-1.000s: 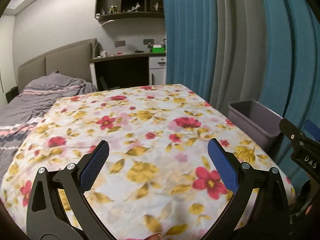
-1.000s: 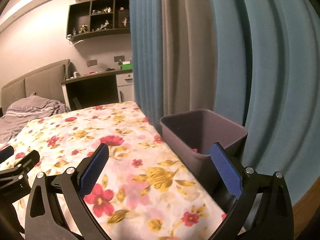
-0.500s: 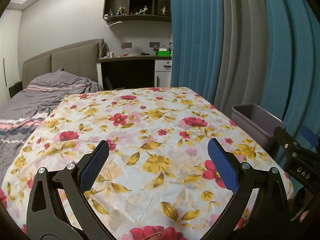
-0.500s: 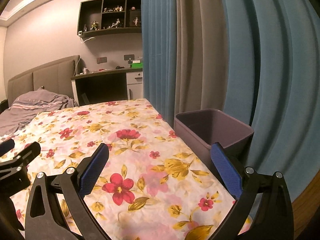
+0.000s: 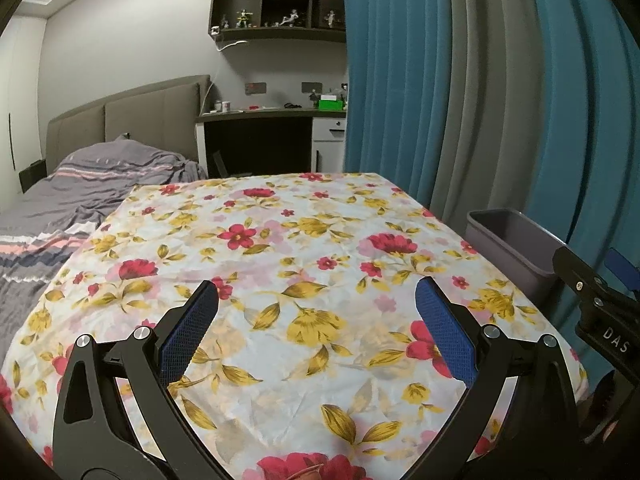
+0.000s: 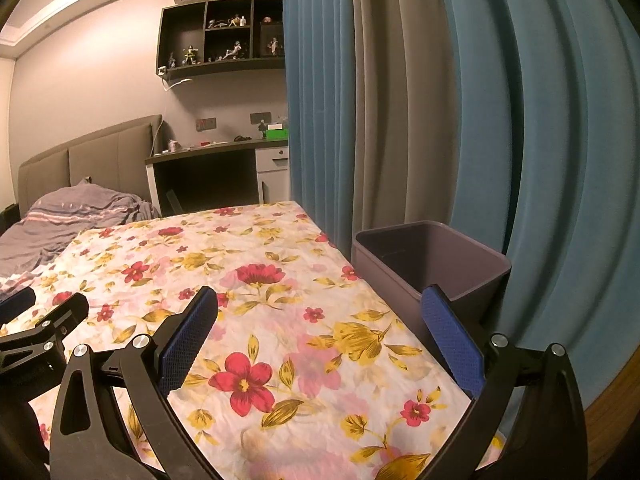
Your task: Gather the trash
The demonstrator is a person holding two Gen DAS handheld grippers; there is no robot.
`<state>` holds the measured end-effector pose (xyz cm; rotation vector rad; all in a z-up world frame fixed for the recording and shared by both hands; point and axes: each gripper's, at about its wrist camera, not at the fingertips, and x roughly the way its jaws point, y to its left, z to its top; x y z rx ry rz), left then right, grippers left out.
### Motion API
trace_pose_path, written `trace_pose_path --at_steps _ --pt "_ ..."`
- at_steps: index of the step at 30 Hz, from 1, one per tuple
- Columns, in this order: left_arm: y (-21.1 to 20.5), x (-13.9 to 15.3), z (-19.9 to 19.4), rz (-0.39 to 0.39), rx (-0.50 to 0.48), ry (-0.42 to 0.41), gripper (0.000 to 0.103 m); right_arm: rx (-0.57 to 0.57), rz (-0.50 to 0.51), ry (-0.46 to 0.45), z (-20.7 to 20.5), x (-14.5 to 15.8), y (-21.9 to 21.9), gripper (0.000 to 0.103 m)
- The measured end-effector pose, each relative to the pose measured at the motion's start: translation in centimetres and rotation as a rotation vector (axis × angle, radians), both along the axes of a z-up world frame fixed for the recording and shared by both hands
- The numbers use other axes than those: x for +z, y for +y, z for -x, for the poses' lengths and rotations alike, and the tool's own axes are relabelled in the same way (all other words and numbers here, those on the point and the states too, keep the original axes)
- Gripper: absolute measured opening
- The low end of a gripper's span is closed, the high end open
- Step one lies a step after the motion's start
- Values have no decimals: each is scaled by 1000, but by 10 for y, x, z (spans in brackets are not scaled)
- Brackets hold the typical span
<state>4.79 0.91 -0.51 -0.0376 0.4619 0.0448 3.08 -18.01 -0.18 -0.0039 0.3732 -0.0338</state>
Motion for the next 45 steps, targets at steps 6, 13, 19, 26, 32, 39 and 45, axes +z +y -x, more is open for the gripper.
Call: trace_pose_path --at_steps 6,13,19,26,32,39,45 --pt "-1 0 -1 0 -1 2 97 0 -2 -2 0 1 1 97" --pt "-2 0 -1 -1 0 2 97 3 -7 -2 -2 1 2 97" --pt "-3 -1 -1 -1 -1 3 97 3 -6 -1 -2 0 1 97" --pt "-3 -1 -1 -3 -2 3 97 3 -7 -3 -2 1 2 97" --pt "-3 -1 0 0 -5 3 97 3 -8 -2 -2 1 2 97" --pt "-4 -1 0 -1 -2 5 97 5 -9 -2 -2 1 1 97" --pt "-4 -1 0 -1 -3 4 97 6 -10 -2 -2 1 3 97"
